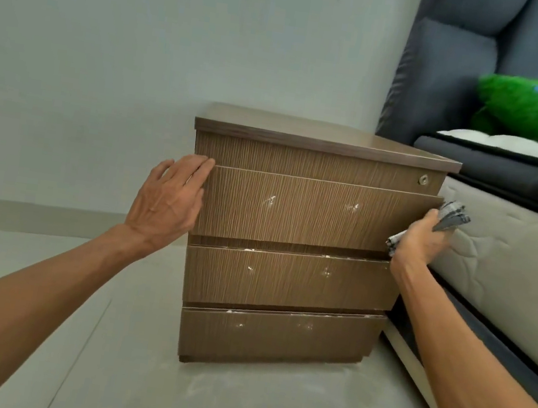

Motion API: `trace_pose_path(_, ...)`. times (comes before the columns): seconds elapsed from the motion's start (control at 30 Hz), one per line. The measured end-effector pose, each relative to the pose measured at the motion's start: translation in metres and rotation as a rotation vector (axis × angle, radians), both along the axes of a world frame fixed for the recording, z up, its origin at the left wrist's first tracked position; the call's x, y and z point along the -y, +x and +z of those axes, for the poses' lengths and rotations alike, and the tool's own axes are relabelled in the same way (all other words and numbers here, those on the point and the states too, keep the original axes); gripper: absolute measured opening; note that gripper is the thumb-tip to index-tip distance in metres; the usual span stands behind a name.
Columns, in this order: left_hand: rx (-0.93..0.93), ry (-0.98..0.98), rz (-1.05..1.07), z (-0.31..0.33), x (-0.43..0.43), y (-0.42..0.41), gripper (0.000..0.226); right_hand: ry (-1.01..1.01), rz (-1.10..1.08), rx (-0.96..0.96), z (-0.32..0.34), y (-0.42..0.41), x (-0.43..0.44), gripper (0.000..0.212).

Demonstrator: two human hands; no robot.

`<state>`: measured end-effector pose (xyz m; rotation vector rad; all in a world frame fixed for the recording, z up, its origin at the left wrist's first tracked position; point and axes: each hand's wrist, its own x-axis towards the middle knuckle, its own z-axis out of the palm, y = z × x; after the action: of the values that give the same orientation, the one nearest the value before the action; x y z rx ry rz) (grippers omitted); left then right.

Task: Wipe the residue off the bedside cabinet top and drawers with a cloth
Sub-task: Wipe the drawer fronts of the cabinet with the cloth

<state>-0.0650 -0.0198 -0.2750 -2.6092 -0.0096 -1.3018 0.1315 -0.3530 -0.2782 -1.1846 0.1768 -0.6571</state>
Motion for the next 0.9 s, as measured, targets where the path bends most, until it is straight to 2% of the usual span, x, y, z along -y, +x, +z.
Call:
trace_pose_path(0.07,0.002,-0.021,-0.031,-0.003,-0.001,0.000,0.056,-0.112,0.042,0.002,-0.008,0.008,-0.009,0.068)
trace_pose_path(0.1,-0.004,-0.032,-0.045,-0.003,-0.002,0.000,0.060,-0.163,0.039,0.003,-0.010,0.010,-0.013,0.073)
trace_pose_path(0.17,-0.016,-0.044,-0.068,-0.004,-0.005,-0.001,0.066,-0.229,0.016,-0.005,-0.014,0.011,-0.020,0.071)
trace_pose_path(0.33,-0.001,-0.046,-0.107,-0.007,-0.010,0.003,0.064,-0.289,0.013,0.029,-0.017,-0.015,-0.053,0.069)
trace_pose_path(0.6,0.007,-0.056,-0.143,-0.003,-0.011,0.003,0.063,-0.490,0.174,0.244,-0.034,-0.075,-0.139,0.077)
trace_pose_path(0.9,-0.018,-0.158,-0.179,0.001,-0.004,-0.005,0.070,-1.025,0.105,0.385,-0.060,-0.112,-0.216,0.065)
